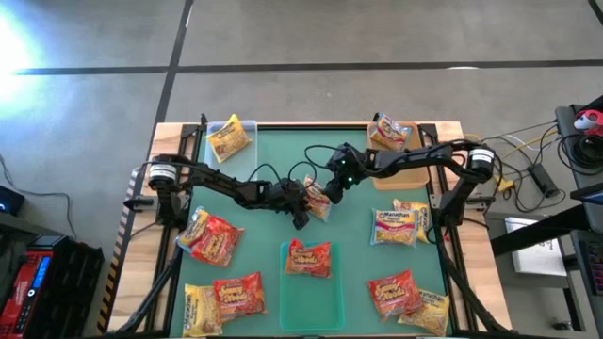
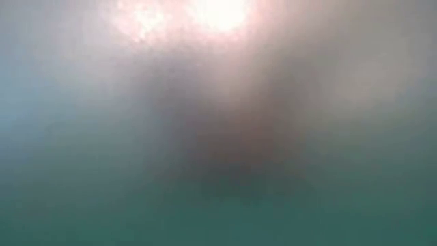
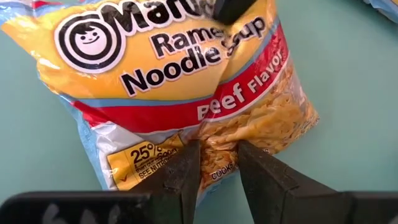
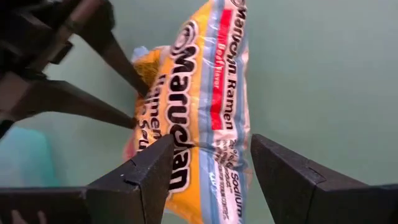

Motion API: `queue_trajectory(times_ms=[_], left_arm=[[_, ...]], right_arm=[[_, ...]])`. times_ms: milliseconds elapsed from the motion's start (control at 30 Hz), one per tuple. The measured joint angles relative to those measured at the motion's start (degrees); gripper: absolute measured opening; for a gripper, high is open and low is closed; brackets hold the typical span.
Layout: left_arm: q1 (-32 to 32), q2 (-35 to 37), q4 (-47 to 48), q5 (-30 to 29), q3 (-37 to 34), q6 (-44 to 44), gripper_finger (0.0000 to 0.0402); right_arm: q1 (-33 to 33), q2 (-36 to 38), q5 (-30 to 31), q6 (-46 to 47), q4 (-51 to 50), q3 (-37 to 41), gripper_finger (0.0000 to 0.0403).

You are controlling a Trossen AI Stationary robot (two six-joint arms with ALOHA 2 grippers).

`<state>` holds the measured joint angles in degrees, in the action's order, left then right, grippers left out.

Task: Sort Maruchan noodles
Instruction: Put the blue noodle pack into the yellow bin

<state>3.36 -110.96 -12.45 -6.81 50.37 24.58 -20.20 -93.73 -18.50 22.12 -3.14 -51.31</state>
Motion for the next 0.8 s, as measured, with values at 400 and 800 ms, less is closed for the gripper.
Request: queue_trajectory(times_ms=[400,800], left_arm=[[0.0,0.0,0.0,-1.4,-0.1,0.0,0.0094],[0.0,0.0,-0.2,-2.7,-0.2,-0.1,0.0094]], right_arm=[[0.1,-0.1,-9.3,2.6,5.3,0.0,0.0206],[1.2,-0.1,-11.5,5.3,5.3,0.0,0.0206]])
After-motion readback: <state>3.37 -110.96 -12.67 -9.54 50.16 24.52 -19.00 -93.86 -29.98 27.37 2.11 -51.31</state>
